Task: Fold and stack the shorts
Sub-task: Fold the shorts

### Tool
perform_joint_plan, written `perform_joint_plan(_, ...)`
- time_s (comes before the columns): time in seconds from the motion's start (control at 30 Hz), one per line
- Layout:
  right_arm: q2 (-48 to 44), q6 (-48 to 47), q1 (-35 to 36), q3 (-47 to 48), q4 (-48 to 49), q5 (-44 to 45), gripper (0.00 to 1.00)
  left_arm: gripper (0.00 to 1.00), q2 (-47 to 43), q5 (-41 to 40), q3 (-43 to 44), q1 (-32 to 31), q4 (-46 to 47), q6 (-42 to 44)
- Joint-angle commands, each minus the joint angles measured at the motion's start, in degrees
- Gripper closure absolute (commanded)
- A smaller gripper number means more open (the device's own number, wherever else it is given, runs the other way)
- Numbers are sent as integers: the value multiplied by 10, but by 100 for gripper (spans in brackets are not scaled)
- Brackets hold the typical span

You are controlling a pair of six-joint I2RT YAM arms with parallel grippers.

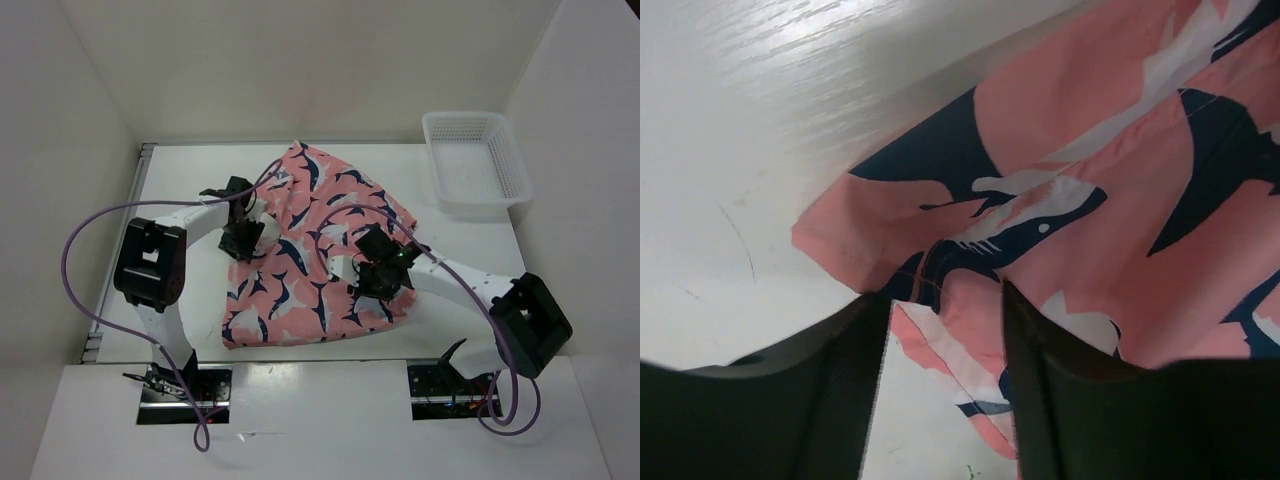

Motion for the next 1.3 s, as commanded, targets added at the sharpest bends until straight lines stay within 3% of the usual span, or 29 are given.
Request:
perform_joint_plan(0.0,-1,-17,7,-15,30,3,66,47,25,18,21,0,-11,2)
perform_joint_plan(0.1,4,-17,13,-21,30,3,67,68,38,12,27,0,4,2)
perform_joint_plan(0.13,4,-25,18,-21,30,3,68,80,38,12,33,0,4,2)
perform_joint_plan(0.27,4,-69,31,-50,30,18,75,98,24,-2,39,6,4,2)
perform_joint_plan(0.37,4,-107,47,-81,39,45,82,100,10,-14,53,40,9,2)
perform_joint_plan(0.53,4,-143,59,-93,39,61,86,100,15,-25,119,95,-11,2)
perform_joint_plan(0.73,9,-140,72,-93,57,61,86,100,30,-36,105,94,-11,2)
perform_joint_plan(0.77,15,-129,72,-74,62,61,86,98,38,-36,98,87,-11,2)
perform_joint_plan(0.83,15,-86,72,-51,75,61,83,82,44,-29,98,87,-11,2)
perform_joint_plan(0.93,15,-9,72,20,75,45,73,49,44,-36,121,87,-17,2)
perform_joint_plan(0.97,15,11,72,64,75,34,73,44,39,-36,132,87,-17,2)
perform_joint_plan(1.07,15,98,72,162,75,27,72,33,23,-36,204,87,-28,2)
perform_joint_plan(1.13,21,132,67,206,87,6,67,30,23,-19,256,82,-33,2)
perform_joint_plan(1.27,71,219,-2,266,137,-7,64,24,79,-6,375,43,-33,2)
